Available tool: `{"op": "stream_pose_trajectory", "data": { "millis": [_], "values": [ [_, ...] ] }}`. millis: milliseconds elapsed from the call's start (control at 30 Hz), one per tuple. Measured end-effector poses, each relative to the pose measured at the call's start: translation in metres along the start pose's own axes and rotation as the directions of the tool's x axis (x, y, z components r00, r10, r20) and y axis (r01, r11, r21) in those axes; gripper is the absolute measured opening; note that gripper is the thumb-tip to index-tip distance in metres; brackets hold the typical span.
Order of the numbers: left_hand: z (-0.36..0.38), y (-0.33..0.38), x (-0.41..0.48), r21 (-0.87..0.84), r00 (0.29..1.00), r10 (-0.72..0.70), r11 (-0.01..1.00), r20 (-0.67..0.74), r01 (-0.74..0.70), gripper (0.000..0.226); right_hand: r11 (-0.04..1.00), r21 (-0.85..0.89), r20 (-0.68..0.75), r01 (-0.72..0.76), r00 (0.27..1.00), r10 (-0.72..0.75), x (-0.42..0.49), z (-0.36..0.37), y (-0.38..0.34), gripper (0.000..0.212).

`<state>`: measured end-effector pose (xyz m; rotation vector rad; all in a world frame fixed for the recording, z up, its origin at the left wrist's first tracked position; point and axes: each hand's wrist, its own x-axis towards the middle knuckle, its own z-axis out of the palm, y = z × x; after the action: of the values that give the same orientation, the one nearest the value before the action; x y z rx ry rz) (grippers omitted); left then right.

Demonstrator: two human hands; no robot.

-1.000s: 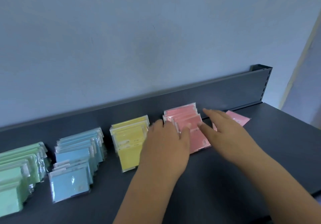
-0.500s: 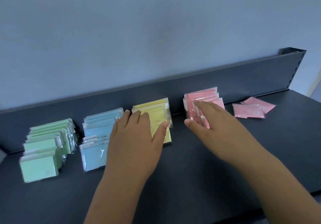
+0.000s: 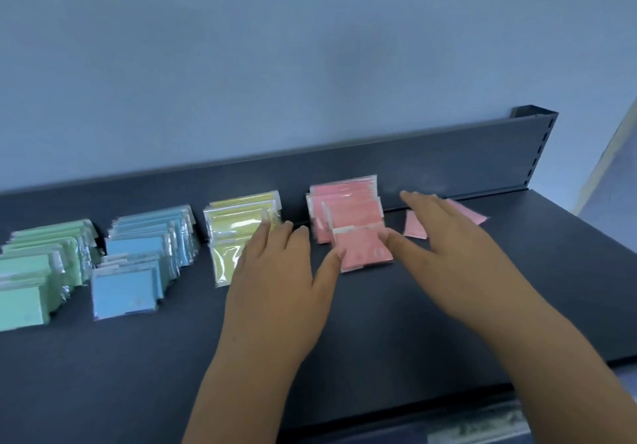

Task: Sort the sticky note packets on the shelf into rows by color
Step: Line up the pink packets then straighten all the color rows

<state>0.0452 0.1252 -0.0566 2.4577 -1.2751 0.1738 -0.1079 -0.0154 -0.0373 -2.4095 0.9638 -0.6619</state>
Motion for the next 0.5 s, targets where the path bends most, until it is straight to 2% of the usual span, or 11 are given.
{"op": "stream_pose_trajectory", "data": {
  "millis": [67, 267, 400, 500],
  "values": [
    [0.008, 0.025, -0.002, -0.013, 1.0, -0.009, 1.0, -0.008, 0.008, 0.069, 1.0, -0.013, 0.018, -0.013, 1.0, 0.013, 0.0, -0.016, 0.02, 0.071],
    [0.03, 0.088, -0.014, -0.071, 0.998, -0.031, 0.997, -0.048, 0.027, 0.085, 1.0, -0.014, 0.054, -0.007, 0.998, 0.008, -0.003, -0.052, 0.071, 0.066],
    [0.035, 0.109, -0.02, -0.103, 0.999, -0.044, 0.994, -0.005, 0.044, 0.07, 0.999, 0.003, 0.098, -0.034, 0.995, 0.034, -0.006, -0.063, 0.092, 0.06],
    [0.033, 0.124, -0.013, -0.161, 0.999, -0.052, 0.986, 0.013, 0.053, 0.061, 0.998, -0.004, 0.118, -0.056, 0.991, 0.056, -0.002, -0.073, 0.104, 0.065]
  ]
}}
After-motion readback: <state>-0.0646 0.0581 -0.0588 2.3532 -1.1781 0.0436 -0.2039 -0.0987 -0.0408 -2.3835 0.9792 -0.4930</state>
